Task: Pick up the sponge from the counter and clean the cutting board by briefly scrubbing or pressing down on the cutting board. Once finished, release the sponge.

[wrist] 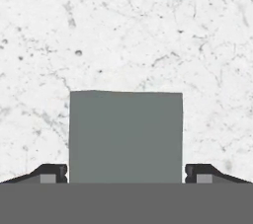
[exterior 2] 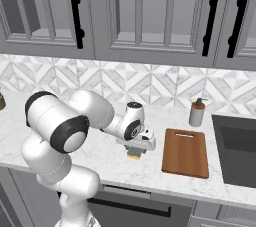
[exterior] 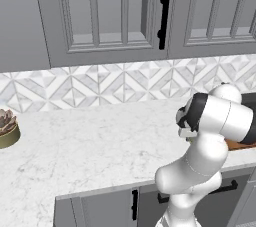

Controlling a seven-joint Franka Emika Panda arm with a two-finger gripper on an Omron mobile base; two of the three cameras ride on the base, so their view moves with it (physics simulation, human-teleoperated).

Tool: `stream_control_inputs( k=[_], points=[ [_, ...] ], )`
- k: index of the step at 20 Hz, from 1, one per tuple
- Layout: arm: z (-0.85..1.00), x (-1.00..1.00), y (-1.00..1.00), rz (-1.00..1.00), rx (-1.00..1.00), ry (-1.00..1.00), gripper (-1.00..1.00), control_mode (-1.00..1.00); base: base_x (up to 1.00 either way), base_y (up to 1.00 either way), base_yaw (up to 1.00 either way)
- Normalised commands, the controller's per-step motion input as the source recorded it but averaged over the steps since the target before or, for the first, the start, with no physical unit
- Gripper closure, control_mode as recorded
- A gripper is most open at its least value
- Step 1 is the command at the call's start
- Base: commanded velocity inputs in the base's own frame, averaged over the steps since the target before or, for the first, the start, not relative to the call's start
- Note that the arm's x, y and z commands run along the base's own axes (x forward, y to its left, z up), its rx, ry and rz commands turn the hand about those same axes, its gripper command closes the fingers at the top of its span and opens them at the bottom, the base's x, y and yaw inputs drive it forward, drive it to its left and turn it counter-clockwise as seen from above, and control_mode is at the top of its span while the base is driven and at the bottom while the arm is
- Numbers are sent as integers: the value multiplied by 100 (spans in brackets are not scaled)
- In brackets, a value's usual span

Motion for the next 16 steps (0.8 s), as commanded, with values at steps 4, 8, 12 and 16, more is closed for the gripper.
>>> stream_control_inputs(
  k=[4, 8, 12, 16],
  points=[
    [12, 4, -2, 0, 0, 0, -100, -100, 0, 0, 0],
    [90, 1, 36, 0, 0, -2, -100, -100, 0, 0, 0],
    [85, -1, 41, 0, 0, -1, -100, -100, 0, 0, 0],
    [70, -38, 51, 0, 0, 0, -100, -100, 0, 0, 0]
  ],
)
